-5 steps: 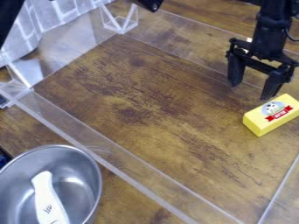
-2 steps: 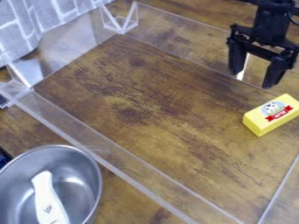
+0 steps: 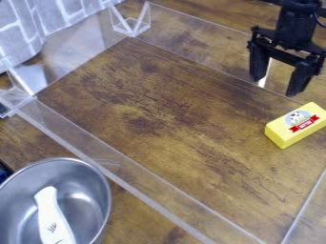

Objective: Move the yellow butter to the right side of the table

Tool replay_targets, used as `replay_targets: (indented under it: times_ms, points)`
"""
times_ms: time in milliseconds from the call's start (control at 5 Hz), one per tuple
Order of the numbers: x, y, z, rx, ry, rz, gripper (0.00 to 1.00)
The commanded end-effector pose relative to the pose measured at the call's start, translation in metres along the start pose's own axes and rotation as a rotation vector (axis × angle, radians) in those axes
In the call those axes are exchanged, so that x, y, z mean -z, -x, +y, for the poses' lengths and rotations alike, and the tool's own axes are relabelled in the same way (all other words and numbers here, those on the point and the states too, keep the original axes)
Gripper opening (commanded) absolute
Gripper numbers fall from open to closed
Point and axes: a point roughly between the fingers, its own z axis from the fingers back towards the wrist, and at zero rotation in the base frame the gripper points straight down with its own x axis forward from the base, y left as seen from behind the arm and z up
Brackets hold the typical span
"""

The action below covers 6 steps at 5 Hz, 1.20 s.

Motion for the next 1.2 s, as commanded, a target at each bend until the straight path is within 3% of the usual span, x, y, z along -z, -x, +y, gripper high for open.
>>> replay_targets:
  times_ms: [0,600,800,1000]
  points:
    - [-0.035,-0.001,0.011,-0.023,0.007,-0.093,1.00]
    - [-0.020,-0.014,0.005,0.006,0.002,-0.071,1.00]
    - [-0.014,-0.013,0.001,0.014,0.002,-0.054,1.00]
    - [-0.024,-0.004,-0.004,0.021,-0.009,-0.048,1.00]
